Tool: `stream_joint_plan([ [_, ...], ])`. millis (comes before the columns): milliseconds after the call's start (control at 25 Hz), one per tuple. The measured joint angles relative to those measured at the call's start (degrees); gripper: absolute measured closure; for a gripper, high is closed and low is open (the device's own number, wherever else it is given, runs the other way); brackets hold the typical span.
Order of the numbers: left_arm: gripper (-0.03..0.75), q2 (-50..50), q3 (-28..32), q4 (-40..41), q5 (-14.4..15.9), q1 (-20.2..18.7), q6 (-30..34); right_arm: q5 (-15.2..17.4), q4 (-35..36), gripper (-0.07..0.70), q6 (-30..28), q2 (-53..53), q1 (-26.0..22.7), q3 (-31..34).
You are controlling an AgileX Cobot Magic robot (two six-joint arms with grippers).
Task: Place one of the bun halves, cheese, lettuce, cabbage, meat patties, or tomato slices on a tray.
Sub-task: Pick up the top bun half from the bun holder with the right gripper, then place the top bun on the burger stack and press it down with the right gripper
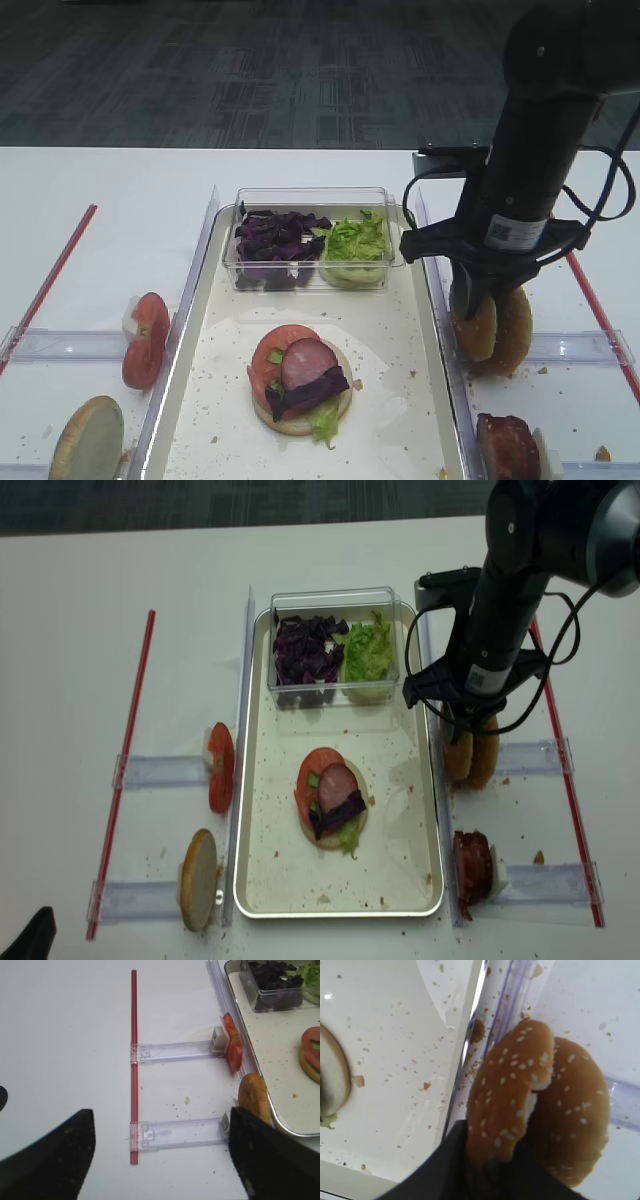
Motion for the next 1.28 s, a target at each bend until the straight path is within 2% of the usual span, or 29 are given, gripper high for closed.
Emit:
stream_joint_plan([
  [920,0.207,0.0,0.0,0.0,0.0,0.0,0.0,0.7,1.54,0.47,-0.32,-5.26,0.0,-0.11],
  [1280,0.207,0.0,0.0,0.0,0.0,0.0,0.0,5.69,1.54,0.47,-0.32,-5.91,0.0,-5.11],
])
